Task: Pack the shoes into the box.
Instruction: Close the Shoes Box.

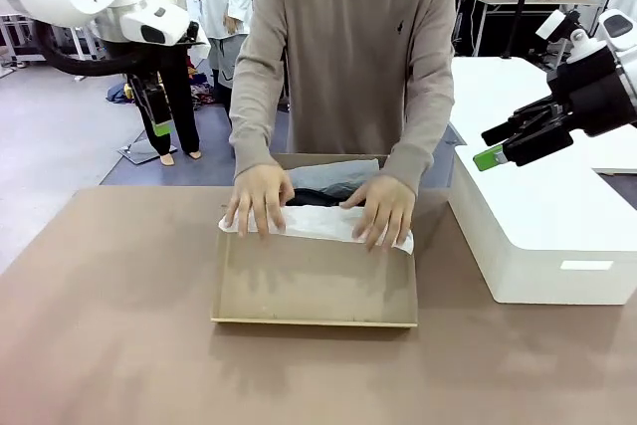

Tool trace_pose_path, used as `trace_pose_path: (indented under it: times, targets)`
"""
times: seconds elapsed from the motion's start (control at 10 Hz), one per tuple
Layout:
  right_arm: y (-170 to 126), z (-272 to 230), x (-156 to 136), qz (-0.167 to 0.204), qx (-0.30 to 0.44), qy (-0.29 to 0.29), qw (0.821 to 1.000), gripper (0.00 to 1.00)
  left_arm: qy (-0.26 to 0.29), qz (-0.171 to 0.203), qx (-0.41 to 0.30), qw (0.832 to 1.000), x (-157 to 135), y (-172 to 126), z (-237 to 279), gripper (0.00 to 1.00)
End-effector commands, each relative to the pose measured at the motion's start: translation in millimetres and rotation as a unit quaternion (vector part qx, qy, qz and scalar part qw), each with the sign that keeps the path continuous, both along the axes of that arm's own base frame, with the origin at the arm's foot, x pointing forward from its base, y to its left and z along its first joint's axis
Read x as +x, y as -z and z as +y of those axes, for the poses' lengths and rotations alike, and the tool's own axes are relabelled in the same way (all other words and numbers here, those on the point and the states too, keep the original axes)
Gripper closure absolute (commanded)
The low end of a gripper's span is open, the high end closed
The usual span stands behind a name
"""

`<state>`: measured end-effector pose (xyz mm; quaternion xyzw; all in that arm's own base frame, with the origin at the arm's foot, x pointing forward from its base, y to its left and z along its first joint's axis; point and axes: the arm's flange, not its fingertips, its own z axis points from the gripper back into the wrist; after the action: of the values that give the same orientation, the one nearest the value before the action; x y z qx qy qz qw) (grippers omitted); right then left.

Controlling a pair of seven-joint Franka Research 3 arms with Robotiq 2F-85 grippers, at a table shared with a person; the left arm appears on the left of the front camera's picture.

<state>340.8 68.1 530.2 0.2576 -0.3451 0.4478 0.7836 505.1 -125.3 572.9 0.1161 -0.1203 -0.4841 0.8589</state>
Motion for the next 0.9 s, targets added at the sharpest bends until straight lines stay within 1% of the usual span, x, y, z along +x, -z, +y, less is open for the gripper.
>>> trace_pose_path:
  times: [0.0, 0.2, 0.3, 0.4, 0.5, 0.6, 0.8]
  targets:
    - [2.2, 1.4, 2.9, -0.013, 0.016, -0.010, 1.000, 0.00, 0.090, 0.011, -0.010, 0.996, -7.4, 0.7, 36.2, 0.00]
    - [2.2, 1.4, 2.9, -0.013, 0.016, -0.010, 1.000, 0.00, 0.187, 0.032, -0.009, 0.982, -9.4, 8.6, 60.9, 0.00]
    - [2.2, 1.4, 2.9, -0.013, 0.016, -0.010, 1.000, 0.00, 0.217, 0.040, 0.002, 0.975, -9.1, 13.1, 68.2, 0.00]
    - [2.2, 1.4, 2.9, -0.013, 0.016, -0.010, 1.000, 0.00, 0.279, 0.046, -0.016, 0.959, -9.6, 17.1, 73.5, 0.00]
    - [2.2, 1.4, 2.9, -0.013, 0.016, -0.010, 1.000, 0.00, 0.300, 0.058, -0.021, 0.952, -6.9, 22.1, 76.2, 0.00]
    - [2.2, 1.4, 2.9, -0.013, 0.016, -0.010, 1.000, 0.00, 0.306, 0.062, -0.024, 0.950, -5.3, 24.8, 76.8, 0.00]
    - [2.2, 1.4, 2.9, -0.013, 0.016, -0.010, 1.000, 0.00, 0.299, 0.070, -0.026, 0.951, -6.1, 22.7, 71.5, 0.00]
